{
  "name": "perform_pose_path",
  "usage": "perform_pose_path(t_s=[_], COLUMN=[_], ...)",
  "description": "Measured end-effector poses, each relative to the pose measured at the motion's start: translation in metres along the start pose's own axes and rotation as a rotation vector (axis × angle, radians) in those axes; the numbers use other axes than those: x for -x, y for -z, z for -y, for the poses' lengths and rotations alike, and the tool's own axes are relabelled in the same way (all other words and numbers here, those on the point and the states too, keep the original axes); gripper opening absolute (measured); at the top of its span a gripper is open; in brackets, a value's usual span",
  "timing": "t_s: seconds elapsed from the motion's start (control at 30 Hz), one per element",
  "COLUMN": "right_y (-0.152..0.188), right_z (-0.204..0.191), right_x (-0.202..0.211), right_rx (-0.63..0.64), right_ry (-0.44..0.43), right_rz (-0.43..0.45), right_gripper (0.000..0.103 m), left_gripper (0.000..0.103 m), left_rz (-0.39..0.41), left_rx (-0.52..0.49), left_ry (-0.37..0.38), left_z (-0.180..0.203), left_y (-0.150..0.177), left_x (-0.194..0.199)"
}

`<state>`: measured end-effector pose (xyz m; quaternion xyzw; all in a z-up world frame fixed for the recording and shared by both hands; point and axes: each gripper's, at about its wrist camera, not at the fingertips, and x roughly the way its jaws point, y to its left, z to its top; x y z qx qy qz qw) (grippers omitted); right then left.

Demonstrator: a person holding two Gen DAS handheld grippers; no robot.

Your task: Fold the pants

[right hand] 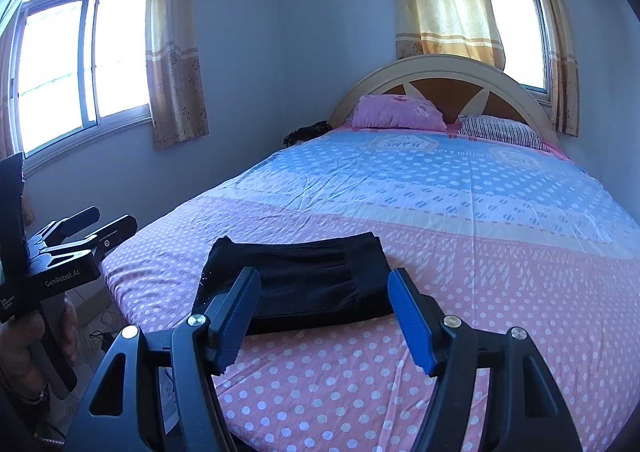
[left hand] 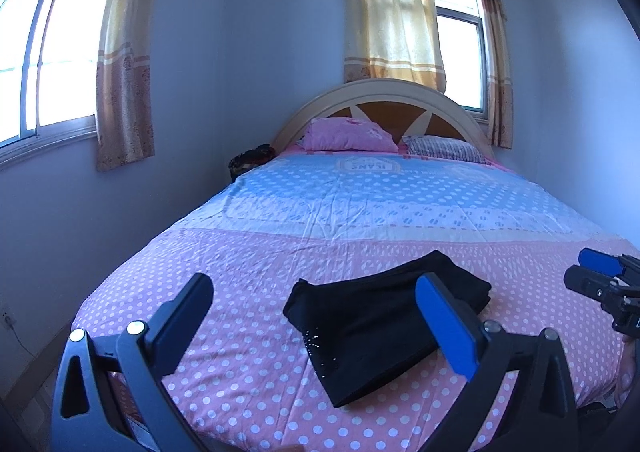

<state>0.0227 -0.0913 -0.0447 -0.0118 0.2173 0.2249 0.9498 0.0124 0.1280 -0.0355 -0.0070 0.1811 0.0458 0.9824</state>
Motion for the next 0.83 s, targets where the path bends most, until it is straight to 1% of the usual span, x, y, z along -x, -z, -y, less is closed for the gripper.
perform_pose_path(t_s=[0.17,0.23,0.4,0.53,0.63,0.7,0.83], right_y=[0.001,0.002,0.002,0.003,0.004,0.004,0.004], right_z=[-0.003,-0.003,-0.004,-0.005,-0.006,-0.005,-0.003], right_x=[0.000,-0.001,0.000,-0.001,-0.002,-0.002,-0.001], right_rx=[0.010,0.016,0.020,0.021,0.023,0.023,0.010], right_ry=[0.002,0.003,0.002,0.001,0.002,0.002,0.005], right_rz=[0.002,-0.001,-0.003,-0.011,-0.015,-0.016,-0.014], right_gripper=[0.068,0.068,0.068,0.068,0.068,0.068,0.068], left_gripper=[0.103,0.103,0.103,0.103,0.103,0.103,0.103], left_rz=[-0.009,-0.025,-0.044,-0.057,-0.051,-0.047,-0.050], left_rx=[-0.019,-0.027,-0.035,-0.045,-0.048,-0.055,-0.074], left_ry=[-0.019,-0.026,-0.024,-0.058,-0.046,-0.058,-0.048], left_z=[0.003,0.004,0.005,0.006,0.006,0.007,0.011], left_y=[0.000,0.001,0.004,0.007,0.009,0.010,0.012], left_x=[-0.003,-0.006,-0.011,-0.015,-0.015,-0.015,-0.017])
